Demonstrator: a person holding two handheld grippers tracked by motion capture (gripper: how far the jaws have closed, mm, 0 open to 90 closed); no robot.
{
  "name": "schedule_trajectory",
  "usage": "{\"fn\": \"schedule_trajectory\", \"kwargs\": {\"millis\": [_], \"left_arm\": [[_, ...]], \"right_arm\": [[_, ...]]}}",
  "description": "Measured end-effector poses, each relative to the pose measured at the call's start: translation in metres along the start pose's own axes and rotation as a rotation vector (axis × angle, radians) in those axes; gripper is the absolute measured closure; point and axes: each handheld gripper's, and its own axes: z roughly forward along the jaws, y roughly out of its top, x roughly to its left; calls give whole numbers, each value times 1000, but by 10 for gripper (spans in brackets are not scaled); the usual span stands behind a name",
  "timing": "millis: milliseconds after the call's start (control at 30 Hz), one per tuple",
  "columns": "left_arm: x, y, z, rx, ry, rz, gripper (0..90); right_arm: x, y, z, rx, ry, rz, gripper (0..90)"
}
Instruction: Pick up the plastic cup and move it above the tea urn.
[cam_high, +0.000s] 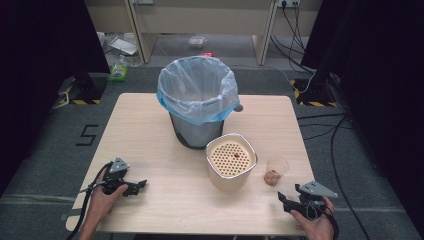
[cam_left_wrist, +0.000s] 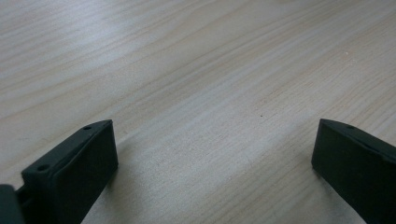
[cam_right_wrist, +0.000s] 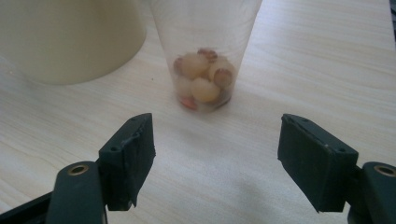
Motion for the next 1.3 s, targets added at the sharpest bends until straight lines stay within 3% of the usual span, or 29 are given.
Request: {"fn": "schedule_trajectory", "kwargs": {"millis": [300,600,933,1300], "left_arm": [[0,0,0,0,0,0,0],[0,0,0,0,0,0,0],[0,0,0,0,0,0,0],[0,0,0,-1,0,0,0]], "right_arm": [[6,13,-15,-28,6,-1,299],[7,40,-25,-64,-9,-25,316],[0,59,-25,-82,-17,-16,329],[-12,81,-13,-64,-29,-15,334]]}}
